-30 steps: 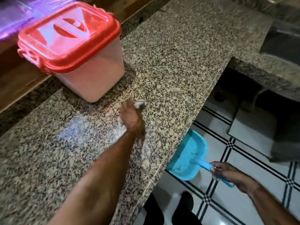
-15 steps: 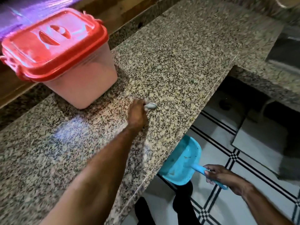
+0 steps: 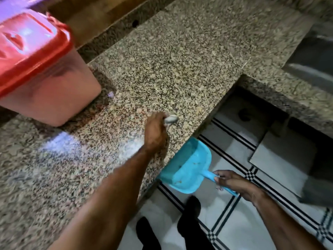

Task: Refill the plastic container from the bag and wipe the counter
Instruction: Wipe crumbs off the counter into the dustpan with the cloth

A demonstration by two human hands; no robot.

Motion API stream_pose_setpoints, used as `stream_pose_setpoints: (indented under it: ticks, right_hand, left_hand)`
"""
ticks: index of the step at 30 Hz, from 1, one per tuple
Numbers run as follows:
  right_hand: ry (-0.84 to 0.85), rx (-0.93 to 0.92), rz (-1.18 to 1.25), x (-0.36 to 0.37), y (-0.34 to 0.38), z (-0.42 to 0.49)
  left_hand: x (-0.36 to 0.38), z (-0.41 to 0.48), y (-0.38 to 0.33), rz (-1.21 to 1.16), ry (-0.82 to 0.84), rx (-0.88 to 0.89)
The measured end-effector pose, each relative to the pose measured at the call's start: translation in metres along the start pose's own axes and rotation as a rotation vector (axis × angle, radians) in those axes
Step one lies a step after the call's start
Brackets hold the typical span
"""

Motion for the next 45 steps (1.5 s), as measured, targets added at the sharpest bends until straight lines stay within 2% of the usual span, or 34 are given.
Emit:
stream_pose_setpoints:
  ticks: [2, 6, 8, 9, 10, 14, 15, 17, 19, 21, 23, 24, 25, 27, 29, 31, 32, 34, 35, 37, 38, 39, 40, 43, 45]
  right_hand:
    - [0.001, 0.007, -0.007, -0.013, 0.000, 0.001]
    - [0.006, 0.029, 0.012, -0.033, -0.007, 0.001]
    - [-0.007, 0.038, 0.023, -0.037, -0.010, 0.001]
    - [-0.005, 0.039, 0.020, -0.037, -0.012, 0.002]
    - [-0.004, 0.042, 0.008, -0.037, -0.012, 0.002]
    - [0.009, 0.035, -0.002, -0.030, -0.006, 0.003]
    - [0.013, 0.029, -0.007, -0.029, -0.003, 0.004]
    - [0.010, 0.016, -0.011, -0.032, 0.004, 0.005]
    - [-0.007, 0.006, -0.003, -0.040, 0.007, 0.008]
    - [-0.012, -0.002, 0.000, -0.047, 0.013, 0.008]
    - [-0.001, -0.010, 0.006, -0.051, 0.018, 0.007]
    - [-0.006, -0.013, 0.016, -0.054, 0.020, 0.008]
    - [-0.011, -0.015, 0.029, -0.056, 0.022, 0.007]
    - [-0.025, -0.017, 0.042, -0.059, 0.026, 0.008]
    - [-0.032, -0.011, 0.051, -0.062, 0.025, 0.009]
    - [-0.060, -0.014, 0.058, -0.066, 0.027, 0.007]
    - [-0.075, -0.012, 0.060, -0.069, 0.027, 0.006]
    - [-0.098, -0.002, 0.064, -0.076, 0.024, 0.003]
    - [-0.109, -0.005, 0.063, -0.080, 0.022, 0.002]
    - [-0.148, -0.002, 0.089, -0.087, 0.018, 0.000]
    - [-0.158, -0.003, 0.103, -0.089, 0.017, -0.002]
    - [-0.163, -0.011, 0.113, -0.088, 0.017, -0.002]
    - [-0.164, -0.016, 0.125, -0.086, 0.018, -0.002]
    - [-0.171, -0.005, 0.188, -0.076, 0.018, 0.001]
    - [-0.181, 0.005, 0.232, -0.070, 0.018, 0.002]
  left_hand:
    - [-0.002, 0.003, 0.026, 0.025, -0.011, -0.030]
    - [-0.073, -0.012, 0.121, 0.155, -0.335, -0.504]
    - [-0.089, -0.033, 0.130, 0.207, -0.339, -0.679]
    - [-0.083, -0.036, 0.119, 0.226, -0.320, -0.684]
    - [-0.074, -0.035, 0.098, 0.225, -0.315, -0.603]
    - [0.000, -0.025, 0.003, 0.033, -0.082, -0.160]
    - [0.014, -0.022, -0.008, -0.007, -0.042, -0.104]
    - [0.013, -0.008, -0.011, -0.105, -0.089, -0.119]
    - [-0.007, 0.010, 0.022, -0.041, -0.221, -0.255]
    - [-0.034, 0.021, 0.075, 0.027, -0.359, -0.488]
    - [-0.049, 0.029, 0.118, 0.098, -0.381, -0.781]
    - [-0.044, 0.037, 0.124, 0.134, -0.358, -0.834]
    - [-0.037, 0.048, 0.117, 0.147, -0.332, -0.775]
    - [-0.008, 0.071, 0.075, 0.050, -0.276, -0.426]
    - [0.034, 0.078, 0.018, 0.021, -0.136, -0.048]
    - [0.063, 0.075, -0.017, -0.018, -0.001, 0.155]
    - [0.063, 0.080, -0.016, -0.030, 0.019, 0.174]
    - [0.042, 0.105, 0.019, 0.035, -0.157, 0.064]
    - [0.026, 0.118, 0.052, 0.111, -0.281, -0.071]
    - [-0.005, 0.147, 0.124, 0.187, -0.422, -0.506]
    - [-0.014, 0.155, 0.144, 0.180, -0.413, -0.725]
    - [-0.013, 0.166, 0.150, 0.196, -0.365, -0.826]
    - [-0.010, 0.179, 0.139, 0.211, -0.308, -0.775]
    - [0.029, 0.215, 0.074, 0.111, -0.115, -0.337]
    - [0.060, 0.227, 0.029, 0.057, 0.005, -0.153]
Point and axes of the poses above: each hand's wrist, its own z-axis towards the middle knuckle, its own x-axis out of the palm, y = z × x, the point moved 6 cm from there along z, towards the middle knuckle, and after that the axes turned 4 degrees about x, right-handed, at the moved point
